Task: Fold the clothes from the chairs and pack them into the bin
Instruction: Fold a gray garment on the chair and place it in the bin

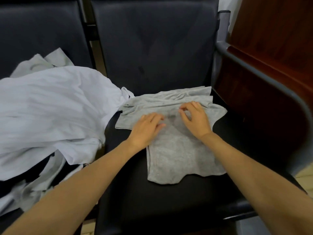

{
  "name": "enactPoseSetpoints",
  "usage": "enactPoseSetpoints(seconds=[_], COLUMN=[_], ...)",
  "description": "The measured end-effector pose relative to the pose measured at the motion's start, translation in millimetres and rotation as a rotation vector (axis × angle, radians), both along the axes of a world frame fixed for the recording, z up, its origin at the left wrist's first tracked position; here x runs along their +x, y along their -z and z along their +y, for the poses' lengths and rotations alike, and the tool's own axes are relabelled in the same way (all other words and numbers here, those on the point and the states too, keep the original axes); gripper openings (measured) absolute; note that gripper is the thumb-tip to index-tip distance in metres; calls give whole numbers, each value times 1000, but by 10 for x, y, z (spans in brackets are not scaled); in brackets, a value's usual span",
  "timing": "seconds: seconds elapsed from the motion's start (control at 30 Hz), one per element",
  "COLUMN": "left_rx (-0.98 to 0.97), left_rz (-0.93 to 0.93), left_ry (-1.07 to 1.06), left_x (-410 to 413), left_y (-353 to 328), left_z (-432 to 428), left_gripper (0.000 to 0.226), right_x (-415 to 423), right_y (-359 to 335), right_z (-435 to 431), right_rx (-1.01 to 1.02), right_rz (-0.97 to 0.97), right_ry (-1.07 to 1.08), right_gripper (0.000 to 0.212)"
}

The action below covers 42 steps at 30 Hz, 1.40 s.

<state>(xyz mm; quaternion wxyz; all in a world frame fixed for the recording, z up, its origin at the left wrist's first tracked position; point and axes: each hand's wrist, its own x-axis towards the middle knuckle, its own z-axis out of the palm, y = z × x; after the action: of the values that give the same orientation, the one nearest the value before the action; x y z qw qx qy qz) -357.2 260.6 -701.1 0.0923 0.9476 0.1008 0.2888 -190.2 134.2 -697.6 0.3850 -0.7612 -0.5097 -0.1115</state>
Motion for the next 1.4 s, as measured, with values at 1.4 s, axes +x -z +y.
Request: enactPoseSetpoints(seconds=[1.4], left_rx=[-617], left_rz=[-273], left_ry=[-245], left_x=[-2005], left_y=[-2115], left_z=[-1981], left_gripper=[4], right_x=[-1788], right_y=[-2291], right_z=[-2507], right_rx=[-256], right_rz=[-315], right_ry=[88], right_gripper=[8])
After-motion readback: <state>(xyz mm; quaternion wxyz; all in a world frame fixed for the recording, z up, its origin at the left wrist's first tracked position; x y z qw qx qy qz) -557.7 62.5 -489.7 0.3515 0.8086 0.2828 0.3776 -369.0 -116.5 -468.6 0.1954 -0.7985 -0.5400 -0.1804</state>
